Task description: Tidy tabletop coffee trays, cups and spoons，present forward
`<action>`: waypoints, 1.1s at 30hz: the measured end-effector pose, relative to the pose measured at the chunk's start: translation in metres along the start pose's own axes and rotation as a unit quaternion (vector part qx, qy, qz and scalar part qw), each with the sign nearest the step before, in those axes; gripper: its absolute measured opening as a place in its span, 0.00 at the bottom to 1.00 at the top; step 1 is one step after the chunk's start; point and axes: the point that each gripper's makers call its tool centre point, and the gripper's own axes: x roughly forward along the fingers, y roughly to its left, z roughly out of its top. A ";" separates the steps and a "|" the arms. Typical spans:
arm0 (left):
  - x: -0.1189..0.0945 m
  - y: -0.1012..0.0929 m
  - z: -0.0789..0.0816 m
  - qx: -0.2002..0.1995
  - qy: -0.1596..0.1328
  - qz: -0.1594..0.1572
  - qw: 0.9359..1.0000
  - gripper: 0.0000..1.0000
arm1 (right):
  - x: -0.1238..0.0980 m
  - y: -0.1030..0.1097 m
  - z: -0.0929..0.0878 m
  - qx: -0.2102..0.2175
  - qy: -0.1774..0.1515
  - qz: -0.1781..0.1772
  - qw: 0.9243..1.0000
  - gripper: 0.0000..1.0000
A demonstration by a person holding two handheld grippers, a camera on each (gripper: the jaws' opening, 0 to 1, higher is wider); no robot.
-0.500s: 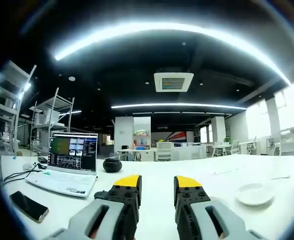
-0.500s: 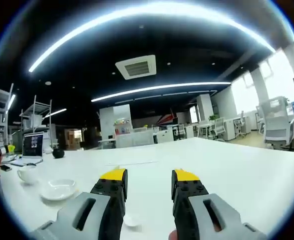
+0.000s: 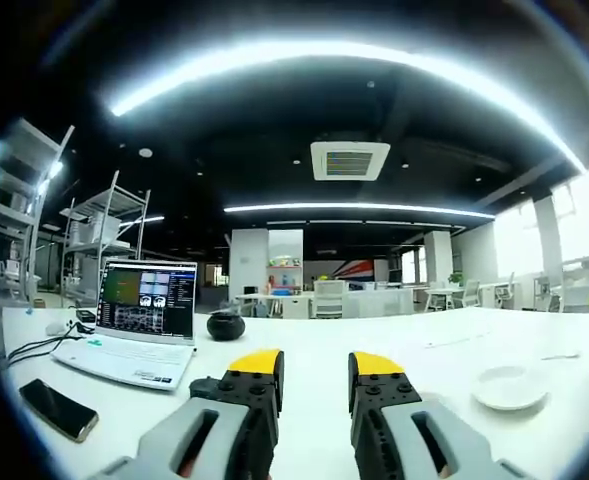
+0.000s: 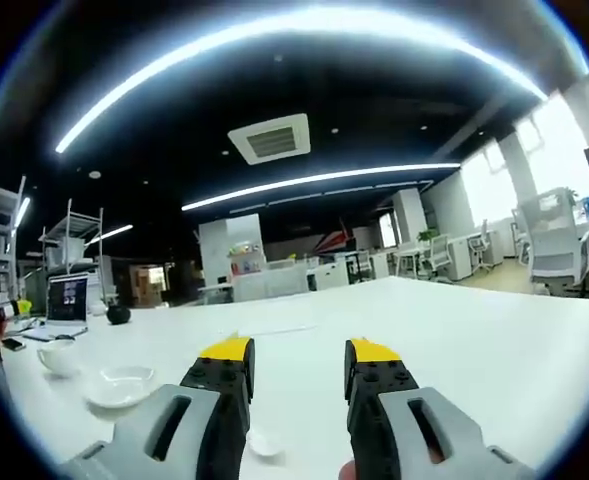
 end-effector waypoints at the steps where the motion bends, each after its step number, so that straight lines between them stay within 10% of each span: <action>1: 0.000 0.000 0.000 0.000 0.000 0.000 1.000 0.28 | 0.000 -0.001 0.000 0.000 0.000 0.000 1.000 0.37; 17: 0.002 0.007 -0.012 0.004 0.046 -0.012 0.999 0.27 | 0.010 -0.002 0.002 0.008 0.015 0.005 1.000 0.39; 33: 0.015 0.011 0.008 0.018 0.081 -0.051 0.995 0.27 | 0.040 0.040 0.046 -0.032 0.014 0.080 0.996 0.36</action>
